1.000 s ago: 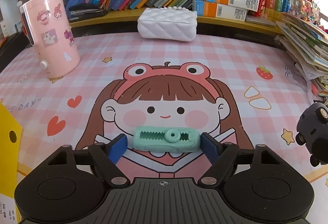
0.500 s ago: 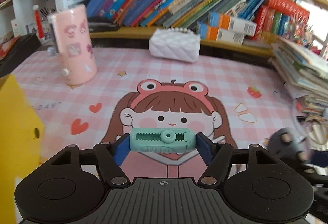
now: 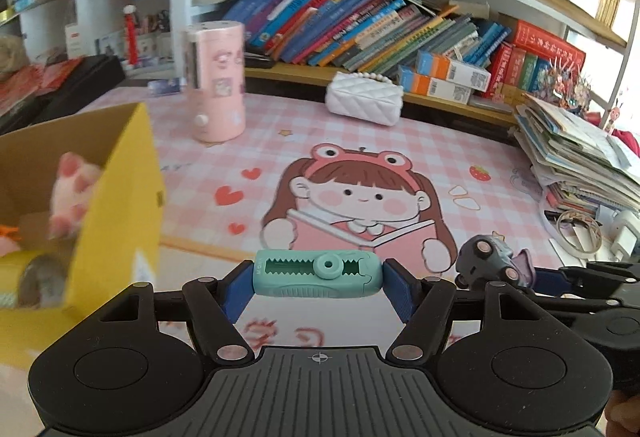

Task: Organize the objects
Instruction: 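Lift the mint-green toy and grey car and carry both over the yellow box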

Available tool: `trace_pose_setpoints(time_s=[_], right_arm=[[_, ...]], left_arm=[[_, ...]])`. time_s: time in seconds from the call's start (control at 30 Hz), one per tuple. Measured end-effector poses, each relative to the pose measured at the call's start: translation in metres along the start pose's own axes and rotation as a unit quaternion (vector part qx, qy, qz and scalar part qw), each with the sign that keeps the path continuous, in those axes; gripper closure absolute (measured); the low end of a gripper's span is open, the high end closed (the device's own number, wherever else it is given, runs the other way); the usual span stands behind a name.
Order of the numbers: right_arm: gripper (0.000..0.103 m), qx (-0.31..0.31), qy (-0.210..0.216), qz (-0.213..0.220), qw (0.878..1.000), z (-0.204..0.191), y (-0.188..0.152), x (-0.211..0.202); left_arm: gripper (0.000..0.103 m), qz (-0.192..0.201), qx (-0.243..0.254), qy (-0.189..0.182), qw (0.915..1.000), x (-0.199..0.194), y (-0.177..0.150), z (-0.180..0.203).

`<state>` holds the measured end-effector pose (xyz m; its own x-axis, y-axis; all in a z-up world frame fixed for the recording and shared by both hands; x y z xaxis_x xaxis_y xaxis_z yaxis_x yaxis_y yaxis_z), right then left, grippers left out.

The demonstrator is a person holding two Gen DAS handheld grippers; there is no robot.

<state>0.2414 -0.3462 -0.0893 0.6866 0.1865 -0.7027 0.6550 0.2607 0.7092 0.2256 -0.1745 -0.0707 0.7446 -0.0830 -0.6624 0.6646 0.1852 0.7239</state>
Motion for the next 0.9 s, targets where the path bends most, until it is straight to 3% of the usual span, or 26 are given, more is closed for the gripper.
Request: trace_pose_setpoints(time_s=[0.37,0.9], right_arm=[[0.069,-0.027,0.017,0.011,0.999,-0.076,0.000,-0.023],[0.069,-0.054,0.053,-0.005,0.997,-0.198,-0.028,-0.053]], left_arm=[[0.034,0.018,-0.016,0.010,0.9997,-0.058,-0.018,-0.058],[0.034,0.015,-0.043,0.049,0.9977,-0.125,-0.051,-0.158]])
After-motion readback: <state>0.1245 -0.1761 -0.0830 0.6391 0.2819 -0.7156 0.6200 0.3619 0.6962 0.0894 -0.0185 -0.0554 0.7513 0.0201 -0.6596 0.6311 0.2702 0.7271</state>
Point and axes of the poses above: each gripper's, at about its wrist camera, not at the fingertips, and x roughly the way its jaws point, z to its right, y to its top, the point moved 8 cm from there along x, roughly the way its jaws point, and after that the axes turned 8 degrees about -x, right-handed, at the moved point
